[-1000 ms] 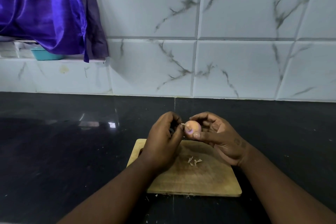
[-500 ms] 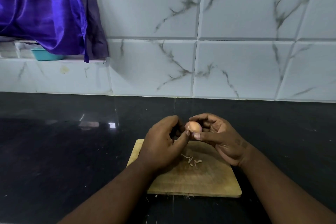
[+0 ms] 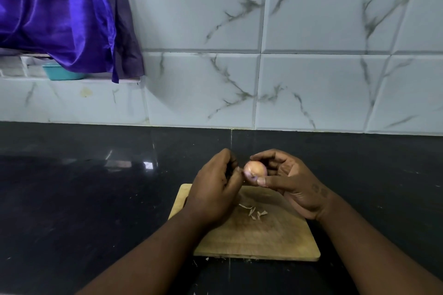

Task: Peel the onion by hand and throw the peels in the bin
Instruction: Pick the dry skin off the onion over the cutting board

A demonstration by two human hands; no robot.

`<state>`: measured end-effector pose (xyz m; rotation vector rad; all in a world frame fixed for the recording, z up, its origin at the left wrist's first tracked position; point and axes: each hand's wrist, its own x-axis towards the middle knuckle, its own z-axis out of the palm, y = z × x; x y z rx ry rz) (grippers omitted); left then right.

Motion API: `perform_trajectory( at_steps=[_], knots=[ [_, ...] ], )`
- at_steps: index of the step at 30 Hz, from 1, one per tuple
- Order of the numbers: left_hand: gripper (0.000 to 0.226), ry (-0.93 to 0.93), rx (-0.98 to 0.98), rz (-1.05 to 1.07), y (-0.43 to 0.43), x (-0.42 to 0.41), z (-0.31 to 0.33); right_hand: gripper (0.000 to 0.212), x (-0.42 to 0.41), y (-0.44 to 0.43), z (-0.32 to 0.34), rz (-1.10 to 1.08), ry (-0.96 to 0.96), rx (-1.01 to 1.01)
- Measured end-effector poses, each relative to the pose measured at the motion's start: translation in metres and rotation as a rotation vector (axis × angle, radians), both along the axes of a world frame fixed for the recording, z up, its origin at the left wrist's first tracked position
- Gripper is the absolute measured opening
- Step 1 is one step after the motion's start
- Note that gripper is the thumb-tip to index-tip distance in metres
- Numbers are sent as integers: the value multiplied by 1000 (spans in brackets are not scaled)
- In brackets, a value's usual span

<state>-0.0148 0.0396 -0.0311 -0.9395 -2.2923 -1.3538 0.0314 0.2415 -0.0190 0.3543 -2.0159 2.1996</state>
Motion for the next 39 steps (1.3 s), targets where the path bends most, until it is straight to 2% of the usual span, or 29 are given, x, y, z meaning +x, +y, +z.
perform_trajectory(
  at_steps=[5,9,11,16,21,30,35,39],
  knots=[
    [20,-28,-120,19,0,-1,0,49,0,2,2,14,-19,-88],
    [7,-22,-174,-48,-2,1,3,43,0,2,2,25,-46,-129],
    [4,-8,-153,-56,-3,1,2,41,-1,1,1,27,-56,-130],
    [13,123,-7,-2,-3,-1,2,40,-3,2,-1,28,-84,-119],
    [14,229,87,-98,-3,0,5,37,-2,0,0,36,-83,-96],
    [17,161,226,-182,0,-5,3,38,-2,-2,-3,40,-46,-24],
    [19,-86,334,-259,2,-10,-2,44,-1,-4,-4,72,-7,37],
    [13,-146,377,-327,1,-14,-3,44,-1,-5,-6,107,-1,61]
  ],
)
